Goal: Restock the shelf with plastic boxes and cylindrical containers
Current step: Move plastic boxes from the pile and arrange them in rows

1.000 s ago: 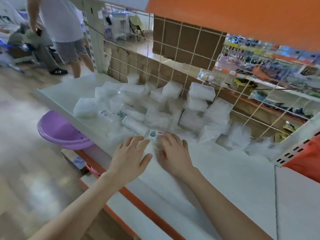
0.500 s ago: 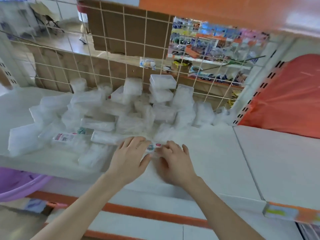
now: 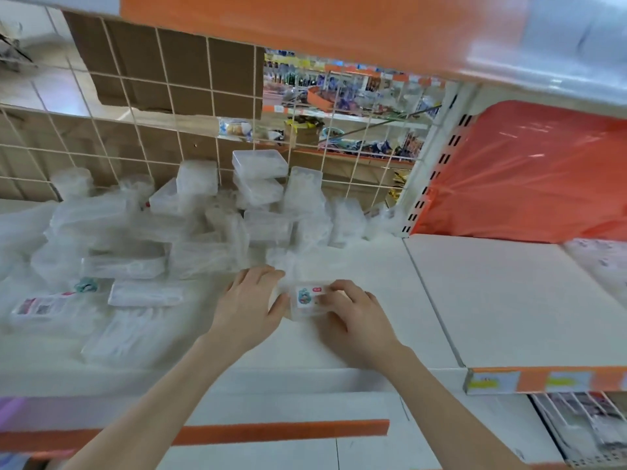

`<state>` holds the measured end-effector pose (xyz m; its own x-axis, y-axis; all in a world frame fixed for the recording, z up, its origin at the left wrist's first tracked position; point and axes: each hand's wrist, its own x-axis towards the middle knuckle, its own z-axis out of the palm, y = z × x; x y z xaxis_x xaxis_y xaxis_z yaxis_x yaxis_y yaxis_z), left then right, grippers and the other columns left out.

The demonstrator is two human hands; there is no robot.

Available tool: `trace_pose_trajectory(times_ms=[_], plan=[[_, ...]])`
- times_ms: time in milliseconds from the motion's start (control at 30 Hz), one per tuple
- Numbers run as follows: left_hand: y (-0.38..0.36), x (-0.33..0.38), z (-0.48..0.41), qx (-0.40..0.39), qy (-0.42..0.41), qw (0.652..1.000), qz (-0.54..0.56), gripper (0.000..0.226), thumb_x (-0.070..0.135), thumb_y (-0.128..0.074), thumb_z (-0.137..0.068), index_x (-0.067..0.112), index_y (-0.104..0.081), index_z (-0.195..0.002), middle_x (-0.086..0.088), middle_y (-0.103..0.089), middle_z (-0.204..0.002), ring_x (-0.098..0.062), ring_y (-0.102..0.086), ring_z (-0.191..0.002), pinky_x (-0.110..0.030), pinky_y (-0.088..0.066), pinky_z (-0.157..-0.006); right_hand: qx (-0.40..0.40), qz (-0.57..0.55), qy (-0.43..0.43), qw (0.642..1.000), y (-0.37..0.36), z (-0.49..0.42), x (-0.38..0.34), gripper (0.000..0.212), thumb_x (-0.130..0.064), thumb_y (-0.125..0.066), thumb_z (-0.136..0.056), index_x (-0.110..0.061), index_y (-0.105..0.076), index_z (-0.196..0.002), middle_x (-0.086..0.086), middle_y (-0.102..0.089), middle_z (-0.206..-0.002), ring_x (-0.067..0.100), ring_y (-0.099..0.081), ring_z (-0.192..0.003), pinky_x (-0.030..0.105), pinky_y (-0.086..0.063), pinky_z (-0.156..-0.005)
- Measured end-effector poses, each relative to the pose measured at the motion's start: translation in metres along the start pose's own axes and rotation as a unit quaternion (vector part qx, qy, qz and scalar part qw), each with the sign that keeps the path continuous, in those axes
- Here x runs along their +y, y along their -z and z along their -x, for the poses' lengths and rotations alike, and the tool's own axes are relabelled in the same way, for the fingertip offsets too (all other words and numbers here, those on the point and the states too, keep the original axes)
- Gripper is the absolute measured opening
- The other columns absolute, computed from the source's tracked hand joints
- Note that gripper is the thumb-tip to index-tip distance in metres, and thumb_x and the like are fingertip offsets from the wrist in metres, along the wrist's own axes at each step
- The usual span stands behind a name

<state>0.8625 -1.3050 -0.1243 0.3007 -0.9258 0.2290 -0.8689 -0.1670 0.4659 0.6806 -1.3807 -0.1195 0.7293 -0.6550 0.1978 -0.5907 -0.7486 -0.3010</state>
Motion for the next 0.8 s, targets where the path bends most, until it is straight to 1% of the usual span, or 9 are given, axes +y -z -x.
trace_pose_trajectory(times_ms=[67,133,233,367,500,567,667,733,800], plan=[[-0.007,0.005,-0.01,-0.005,0.022,1.0,-0.007,0.043,0.033,-0.049,-0.091,0.019,-0.046,-0.132,0.001,-0.043,-0.136,-0.021,-0.035,-0.126,-0.035,-0.038,-0.096,0.0,-0.01,-0.003,1.0,0.008,0.003,0.008,0.027,-0.01,-0.05,-0.075,-0.004,-0.067,-0.095,0.017,-0.06,-0.108,0.033,-0.063,-0.09,0.042,-0.049,-0.074],[-0.014,0.013,-0.019,-0.008,0.047,0.998,-0.033,0.047,0.038,-0.048,-0.091,0.02,-0.043,-0.134,0.0,-0.04,-0.138,-0.024,-0.035,-0.126,-0.037,-0.039,-0.094,-0.005,-0.001,-0.01,1.0,0.013,0.004,0.02,0.033,-0.014,-0.044,-0.077,-0.003,-0.066,-0.098,0.018,-0.06,-0.109,0.034,-0.062,-0.089,0.04,-0.047,-0.074],[-0.023,0.025,-0.032,-0.017,0.094,0.992,-0.077,0.053,0.045,-0.044,-0.091,0.021,-0.036,-0.137,-0.005,-0.034,-0.141,-0.03,-0.036,-0.123,-0.042,-0.042,-0.09,-0.009,0.025,-0.024,0.999,0.016,0.002,0.038,0.034,-0.003,-0.051,-0.079,-0.003,-0.063,-0.111,0.017,-0.054,-0.119,0.033,-0.056,-0.099,0.036,-0.041,-0.081],[-0.031,0.036,-0.045,-0.041,0.161,0.981,-0.104,0.057,0.053,-0.041,-0.089,0.02,-0.032,-0.135,-0.008,-0.028,-0.141,-0.032,-0.034,-0.123,-0.042,-0.041,-0.088,-0.001,0.044,-0.042,0.998,0.017,-0.002,0.054,0.038,-0.006,-0.049,-0.082,-0.008,-0.058,-0.119,0.01,-0.05,-0.126,0.028,-0.05,-0.109,0.031,-0.036,-0.084],[-0.033,0.038,-0.049,-0.048,0.198,0.969,-0.137,0.058,0.05,-0.046,-0.088,0.018,-0.031,-0.134,-0.009,-0.029,-0.139,-0.031,-0.036,-0.121,-0.039,-0.041,-0.085,0.011,0.038,-0.051,0.998,0.017,-0.005,0.067,0.039,-0.006,-0.052,-0.08,-0.007,-0.059,-0.118,0.012,-0.052,-0.123,0.029,-0.051,-0.109,0.033,-0.037,-0.083],[-0.031,0.035,-0.048,-0.049,0.201,0.968,-0.142,0.057,0.048,-0.048,-0.088,0.018,-0.033,-0.133,-0.007,-0.028,-0.14,-0.031,-0.039,-0.118,-0.037,-0.042,-0.084,0.02,0.03,-0.049,0.998,0.017,-0.006,0.068,0.035,-0.007,-0.054,-0.078,-0.005,-0.063,-0.111,0.015,-0.057,-0.115,0.034,-0.055,-0.102,0.036,-0.039,-0.08],[-0.026,0.028,-0.041,-0.029,0.193,0.977,-0.082,0.052,0.041,-0.053,-0.086,0.018,-0.042,-0.13,-0.004,-0.033,-0.138,-0.033,-0.046,-0.114,-0.036,-0.042,-0.086,0.046,0.01,-0.037,0.998,0.017,-0.011,0.065,0.03,-0.002,-0.064,-0.07,-0.002,-0.067,-0.1,0.019,-0.061,-0.102,0.041,-0.059,-0.093,0.043,-0.043,-0.076],[-0.02,0.024,-0.035,0.006,0.204,0.979,0.024,0.044,0.036,-0.056,-0.085,0.017,-0.05,-0.124,-0.005,-0.044,-0.13,-0.032,-0.053,-0.107,-0.032,-0.041,-0.083,0.058,-0.005,-0.027,0.998,0.019,-0.017,0.059,0.03,0.002,-0.066,-0.07,-0.001,-0.066,-0.1,0.021,-0.061,-0.103,0.042,-0.057,-0.097,0.045,-0.043,-0.079],[-0.01,0.022,-0.031,0.02,0.234,0.959,0.159,0.029,0.036,-0.055,-0.085,0.018,-0.058,-0.108,-0.004,-0.056,-0.111,-0.026,-0.056,-0.094,-0.029,-0.039,-0.076,0.069,-0.031,0.0,0.997,0.02,-0.025,0.053,0.029,0.003,-0.066,-0.073,0.001,-0.066,-0.102,0.023,-0.06,-0.107,0.043,-0.056,-0.101,0.046,-0.043,-0.083]])
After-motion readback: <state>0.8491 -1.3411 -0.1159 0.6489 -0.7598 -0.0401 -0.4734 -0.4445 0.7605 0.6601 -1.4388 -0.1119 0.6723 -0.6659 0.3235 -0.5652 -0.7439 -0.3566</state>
